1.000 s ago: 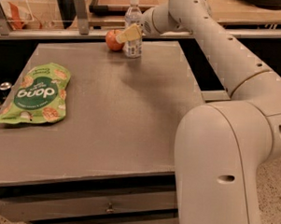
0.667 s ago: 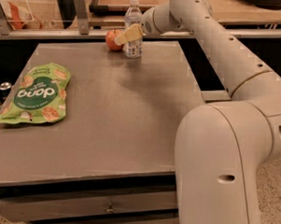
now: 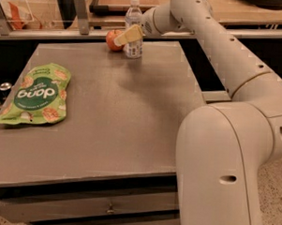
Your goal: Move blue plastic bottle near apple
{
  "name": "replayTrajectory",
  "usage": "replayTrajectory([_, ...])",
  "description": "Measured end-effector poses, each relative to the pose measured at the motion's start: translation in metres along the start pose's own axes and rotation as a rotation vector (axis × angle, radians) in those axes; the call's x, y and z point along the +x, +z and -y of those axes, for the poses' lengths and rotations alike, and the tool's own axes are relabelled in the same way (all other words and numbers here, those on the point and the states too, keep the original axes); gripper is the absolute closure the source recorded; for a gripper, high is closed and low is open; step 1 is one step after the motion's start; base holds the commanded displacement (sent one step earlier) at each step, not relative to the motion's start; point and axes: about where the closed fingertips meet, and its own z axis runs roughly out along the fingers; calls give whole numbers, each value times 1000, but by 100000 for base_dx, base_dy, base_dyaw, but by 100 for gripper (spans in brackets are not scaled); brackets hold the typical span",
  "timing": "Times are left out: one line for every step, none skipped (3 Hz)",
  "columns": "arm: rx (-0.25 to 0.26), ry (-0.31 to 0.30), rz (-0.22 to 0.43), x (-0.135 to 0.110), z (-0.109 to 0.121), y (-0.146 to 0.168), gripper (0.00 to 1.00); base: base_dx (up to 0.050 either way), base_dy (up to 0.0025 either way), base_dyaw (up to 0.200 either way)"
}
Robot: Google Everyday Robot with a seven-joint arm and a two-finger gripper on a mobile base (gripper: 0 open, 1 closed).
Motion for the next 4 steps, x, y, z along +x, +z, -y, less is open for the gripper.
replayTrajectory([-13,-6,4,-1,-4,-1,0,0,0,0])
replayTrajectory([-27,-15,2,-2,-9,-4,0,0,0,0])
replayTrajectory([-54,-25,-4,0,-12,-11,0,0,0,0])
replayTrajectory([-85,-33,-24,8,-11,-22,0,0,0,0])
